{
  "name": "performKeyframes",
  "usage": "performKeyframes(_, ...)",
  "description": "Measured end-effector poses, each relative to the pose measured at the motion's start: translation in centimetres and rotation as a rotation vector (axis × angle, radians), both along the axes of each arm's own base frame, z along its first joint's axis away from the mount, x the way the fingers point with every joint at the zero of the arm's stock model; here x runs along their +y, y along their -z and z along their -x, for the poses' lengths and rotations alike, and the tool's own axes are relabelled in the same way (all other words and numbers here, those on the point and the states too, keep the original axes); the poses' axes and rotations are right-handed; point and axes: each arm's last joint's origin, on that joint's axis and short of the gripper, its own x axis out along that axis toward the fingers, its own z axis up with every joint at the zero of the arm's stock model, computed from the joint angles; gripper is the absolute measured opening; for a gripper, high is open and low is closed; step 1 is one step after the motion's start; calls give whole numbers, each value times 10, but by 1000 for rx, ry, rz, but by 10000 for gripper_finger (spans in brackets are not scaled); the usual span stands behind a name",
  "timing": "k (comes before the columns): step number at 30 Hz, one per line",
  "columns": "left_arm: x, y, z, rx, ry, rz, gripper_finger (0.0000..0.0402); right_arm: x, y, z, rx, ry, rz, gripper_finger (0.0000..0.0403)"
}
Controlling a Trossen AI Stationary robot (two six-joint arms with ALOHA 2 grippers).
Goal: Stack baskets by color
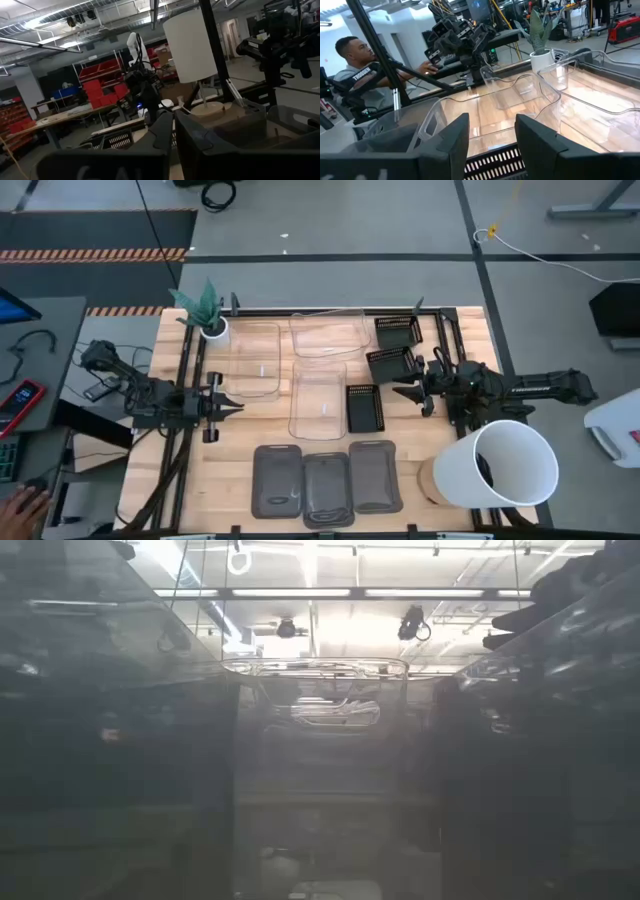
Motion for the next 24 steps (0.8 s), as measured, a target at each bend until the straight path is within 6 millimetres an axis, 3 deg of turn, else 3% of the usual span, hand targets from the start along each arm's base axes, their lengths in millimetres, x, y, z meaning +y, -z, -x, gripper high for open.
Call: performKeyframes(24,0,0,0,0,0,0,32,0,0,0,0,0,0,165)
